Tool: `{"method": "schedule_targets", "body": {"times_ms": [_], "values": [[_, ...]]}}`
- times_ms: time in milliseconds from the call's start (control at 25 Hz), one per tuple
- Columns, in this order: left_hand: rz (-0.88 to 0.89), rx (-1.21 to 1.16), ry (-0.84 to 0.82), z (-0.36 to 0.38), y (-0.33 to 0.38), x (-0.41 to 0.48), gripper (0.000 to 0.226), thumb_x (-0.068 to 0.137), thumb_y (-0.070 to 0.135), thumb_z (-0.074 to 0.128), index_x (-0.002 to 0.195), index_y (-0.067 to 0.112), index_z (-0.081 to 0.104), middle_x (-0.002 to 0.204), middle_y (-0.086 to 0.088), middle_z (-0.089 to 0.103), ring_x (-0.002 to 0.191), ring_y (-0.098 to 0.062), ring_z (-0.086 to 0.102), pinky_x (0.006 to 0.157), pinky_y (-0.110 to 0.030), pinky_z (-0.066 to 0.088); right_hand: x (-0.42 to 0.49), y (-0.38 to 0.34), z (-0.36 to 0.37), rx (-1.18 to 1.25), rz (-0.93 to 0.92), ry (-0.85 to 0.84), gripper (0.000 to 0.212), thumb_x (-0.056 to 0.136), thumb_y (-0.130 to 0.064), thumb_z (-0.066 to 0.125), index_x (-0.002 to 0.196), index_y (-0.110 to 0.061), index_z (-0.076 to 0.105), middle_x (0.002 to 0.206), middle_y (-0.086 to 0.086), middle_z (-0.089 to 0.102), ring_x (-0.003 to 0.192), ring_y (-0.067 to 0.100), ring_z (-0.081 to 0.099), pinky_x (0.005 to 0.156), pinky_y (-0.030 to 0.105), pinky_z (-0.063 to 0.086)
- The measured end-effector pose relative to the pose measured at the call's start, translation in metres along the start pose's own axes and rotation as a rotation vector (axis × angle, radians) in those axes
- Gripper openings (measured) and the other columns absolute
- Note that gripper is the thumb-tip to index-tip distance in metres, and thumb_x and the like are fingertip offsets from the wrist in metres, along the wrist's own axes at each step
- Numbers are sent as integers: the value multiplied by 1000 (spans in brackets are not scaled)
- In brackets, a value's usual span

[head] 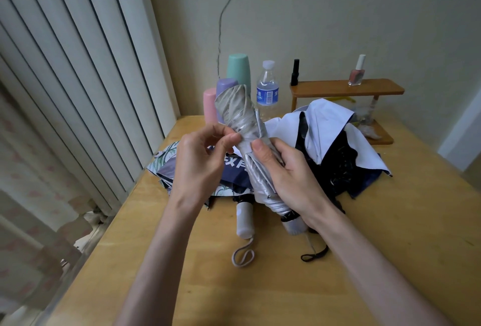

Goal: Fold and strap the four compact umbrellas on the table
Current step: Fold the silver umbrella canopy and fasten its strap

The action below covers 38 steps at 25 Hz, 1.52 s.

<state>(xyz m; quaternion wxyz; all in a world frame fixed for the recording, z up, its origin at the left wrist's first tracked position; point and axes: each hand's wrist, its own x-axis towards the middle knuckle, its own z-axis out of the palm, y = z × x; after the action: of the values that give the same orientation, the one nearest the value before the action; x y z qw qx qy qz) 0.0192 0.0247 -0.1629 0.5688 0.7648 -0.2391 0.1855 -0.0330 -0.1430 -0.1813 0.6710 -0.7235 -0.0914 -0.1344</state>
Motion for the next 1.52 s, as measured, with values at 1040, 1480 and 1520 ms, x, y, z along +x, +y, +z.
{"method": "schedule_targets", "body": {"times_ms": [1040, 1480, 1520], "values": [[-114, -160, 180, 13, 11, -6, 22, 86, 25, 88, 81, 8, 74, 76, -3, 74, 61, -12, 66, 56, -21, 48, -6, 9, 4, -1091, -467, 409, 43, 91, -45, 78, 116, -16, 58, 88, -2, 67, 76, 19, 66, 58, 23, 34], [-56, -50, 269, 13, 7, -4, 40, 84, 34, 90, 103, 20, 58, 94, 4, 59, 78, -15, 64, 74, -39, 59, -2, 24, -8, -1278, -522, 429, 56, 86, -32, 86, 131, -12, 60, 104, 6, 63, 93, 30, 61, 81, 42, 51], [-26, 12, 305, 13, 4, -5, 40, 83, 40, 90, 102, 24, 59, 94, 4, 59, 80, -19, 63, 76, -45, 60, -3, 25, -10, -1310, -536, 425, 57, 85, -31, 86, 132, -12, 59, 102, 6, 62, 92, 31, 59, 81, 43, 50]]}}
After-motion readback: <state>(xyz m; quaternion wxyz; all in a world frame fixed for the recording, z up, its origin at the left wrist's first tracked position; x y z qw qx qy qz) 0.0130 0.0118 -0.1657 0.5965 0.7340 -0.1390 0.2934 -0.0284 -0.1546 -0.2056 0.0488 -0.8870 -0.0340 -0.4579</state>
